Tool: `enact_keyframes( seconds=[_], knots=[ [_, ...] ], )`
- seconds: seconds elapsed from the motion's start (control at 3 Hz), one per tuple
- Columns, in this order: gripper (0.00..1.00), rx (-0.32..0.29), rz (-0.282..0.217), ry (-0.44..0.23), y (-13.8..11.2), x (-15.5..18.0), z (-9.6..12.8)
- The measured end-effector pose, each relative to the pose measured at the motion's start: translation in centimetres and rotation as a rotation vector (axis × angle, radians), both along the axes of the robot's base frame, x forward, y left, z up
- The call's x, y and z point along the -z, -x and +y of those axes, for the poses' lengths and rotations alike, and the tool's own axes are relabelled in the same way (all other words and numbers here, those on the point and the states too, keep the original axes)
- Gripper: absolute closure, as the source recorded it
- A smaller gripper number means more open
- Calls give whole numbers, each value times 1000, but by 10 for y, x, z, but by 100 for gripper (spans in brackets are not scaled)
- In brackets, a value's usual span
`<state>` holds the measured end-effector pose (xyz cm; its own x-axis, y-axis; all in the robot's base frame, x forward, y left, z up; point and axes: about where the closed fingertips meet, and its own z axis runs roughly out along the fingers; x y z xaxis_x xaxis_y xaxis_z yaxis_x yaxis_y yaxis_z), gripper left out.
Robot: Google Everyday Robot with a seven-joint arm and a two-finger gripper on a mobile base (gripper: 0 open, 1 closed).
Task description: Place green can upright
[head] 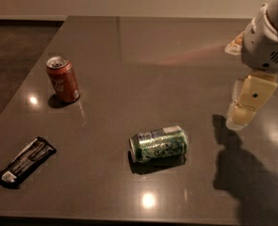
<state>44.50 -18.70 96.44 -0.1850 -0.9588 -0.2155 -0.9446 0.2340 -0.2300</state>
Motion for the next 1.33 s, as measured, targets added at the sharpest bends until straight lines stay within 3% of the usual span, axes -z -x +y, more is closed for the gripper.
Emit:
enact_keyframes(
  seconds=[0.67,1.33],
  knots=[
    [0,-155,40,11,-1,40,69],
    [0,-313,55,74,21,78,118]
  ],
)
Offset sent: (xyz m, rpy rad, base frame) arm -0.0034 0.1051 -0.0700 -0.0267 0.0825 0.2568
